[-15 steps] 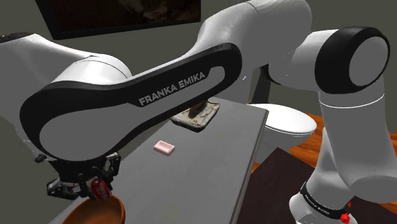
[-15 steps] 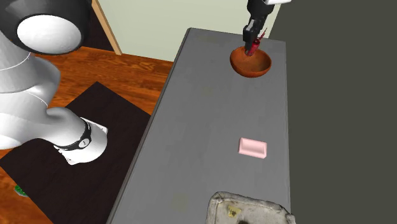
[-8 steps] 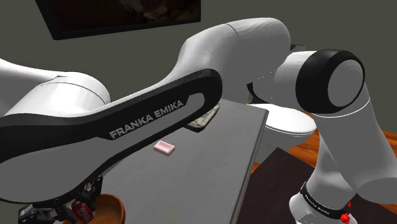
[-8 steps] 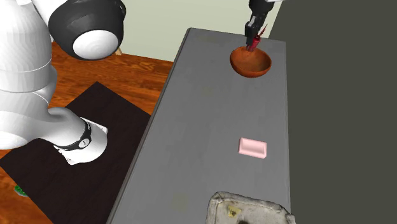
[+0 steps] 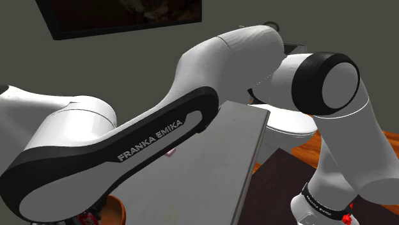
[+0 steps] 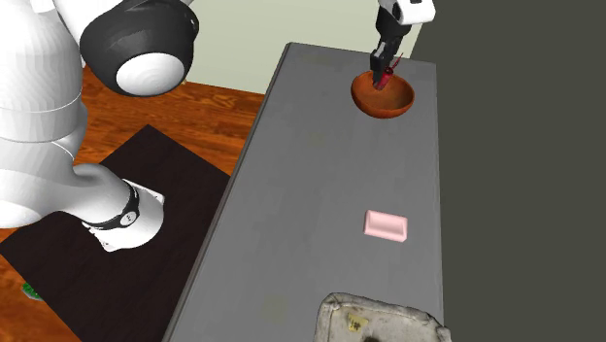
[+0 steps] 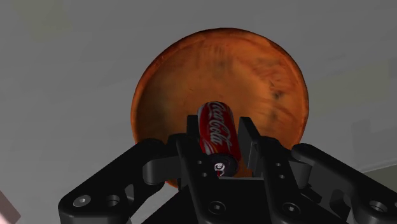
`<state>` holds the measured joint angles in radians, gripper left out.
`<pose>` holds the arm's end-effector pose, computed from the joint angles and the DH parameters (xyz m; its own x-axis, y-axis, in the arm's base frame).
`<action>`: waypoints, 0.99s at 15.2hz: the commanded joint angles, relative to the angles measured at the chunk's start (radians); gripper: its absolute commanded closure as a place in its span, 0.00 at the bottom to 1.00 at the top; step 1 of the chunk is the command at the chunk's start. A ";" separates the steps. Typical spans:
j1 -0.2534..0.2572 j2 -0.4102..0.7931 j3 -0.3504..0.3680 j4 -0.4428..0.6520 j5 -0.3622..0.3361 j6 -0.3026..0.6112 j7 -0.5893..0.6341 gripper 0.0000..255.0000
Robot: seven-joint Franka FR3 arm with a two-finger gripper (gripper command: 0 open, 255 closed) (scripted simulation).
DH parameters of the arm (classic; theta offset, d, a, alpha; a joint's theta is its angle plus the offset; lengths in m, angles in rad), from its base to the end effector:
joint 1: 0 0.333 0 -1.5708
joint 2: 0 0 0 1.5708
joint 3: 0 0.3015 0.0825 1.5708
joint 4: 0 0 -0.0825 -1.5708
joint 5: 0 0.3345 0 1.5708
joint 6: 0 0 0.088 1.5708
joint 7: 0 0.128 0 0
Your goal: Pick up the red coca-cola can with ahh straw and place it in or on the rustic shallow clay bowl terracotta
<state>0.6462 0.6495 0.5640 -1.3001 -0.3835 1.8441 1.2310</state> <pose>0.3438 0.5696 0.3832 0.9994 -0.0071 0.0328 -0.0079 -0.9997 0.0225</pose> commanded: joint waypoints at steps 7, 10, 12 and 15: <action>-0.001 0.000 0.000 -0.007 -0.001 0.008 0.001 0.00; -0.001 0.000 0.000 -0.007 -0.001 0.008 0.001 0.00; -0.001 0.000 0.000 -0.007 -0.001 0.008 0.001 0.00; 0.013 -0.013 0.007 0.075 0.010 -0.083 -0.012 0.00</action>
<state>0.6561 0.6431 0.5678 -1.2464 -0.3772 1.7887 1.2233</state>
